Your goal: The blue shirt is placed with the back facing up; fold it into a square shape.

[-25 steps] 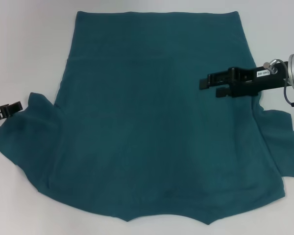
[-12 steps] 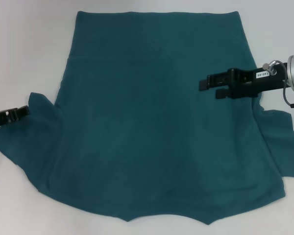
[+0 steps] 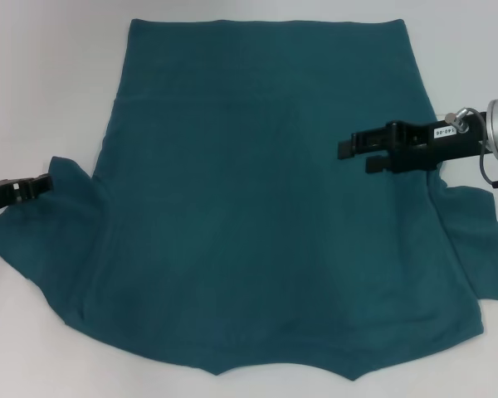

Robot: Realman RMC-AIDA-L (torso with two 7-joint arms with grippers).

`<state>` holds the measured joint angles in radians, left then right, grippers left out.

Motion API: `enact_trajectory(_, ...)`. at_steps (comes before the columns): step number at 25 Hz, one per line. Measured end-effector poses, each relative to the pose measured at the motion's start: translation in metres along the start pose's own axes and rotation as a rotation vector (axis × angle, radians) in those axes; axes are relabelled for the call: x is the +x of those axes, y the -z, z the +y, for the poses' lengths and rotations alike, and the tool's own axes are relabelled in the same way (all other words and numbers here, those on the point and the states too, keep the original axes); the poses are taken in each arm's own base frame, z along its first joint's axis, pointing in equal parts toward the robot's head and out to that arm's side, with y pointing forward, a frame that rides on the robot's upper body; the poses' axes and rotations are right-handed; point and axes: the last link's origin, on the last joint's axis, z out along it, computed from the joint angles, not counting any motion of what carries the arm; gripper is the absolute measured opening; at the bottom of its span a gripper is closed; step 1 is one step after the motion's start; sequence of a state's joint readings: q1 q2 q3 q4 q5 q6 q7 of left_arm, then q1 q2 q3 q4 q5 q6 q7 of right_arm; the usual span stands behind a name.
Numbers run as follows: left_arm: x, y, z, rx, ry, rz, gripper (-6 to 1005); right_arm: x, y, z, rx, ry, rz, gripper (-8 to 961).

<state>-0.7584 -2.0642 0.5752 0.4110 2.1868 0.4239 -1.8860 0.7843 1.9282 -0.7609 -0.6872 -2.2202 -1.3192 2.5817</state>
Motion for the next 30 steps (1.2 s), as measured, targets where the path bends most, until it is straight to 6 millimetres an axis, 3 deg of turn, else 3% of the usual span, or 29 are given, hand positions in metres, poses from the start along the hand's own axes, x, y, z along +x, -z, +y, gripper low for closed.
enact_trajectory(21,-0.015,-0.001,0.008,-0.030,-0.017,-0.034,734,0.000,0.002,-0.003,0.005,-0.008,-0.010,745)
enact_trajectory(30,-0.015,0.009,0.012,-0.115,-0.002,-0.019,734,-0.001,0.005,-0.005,0.009,-0.009,-0.014,745)
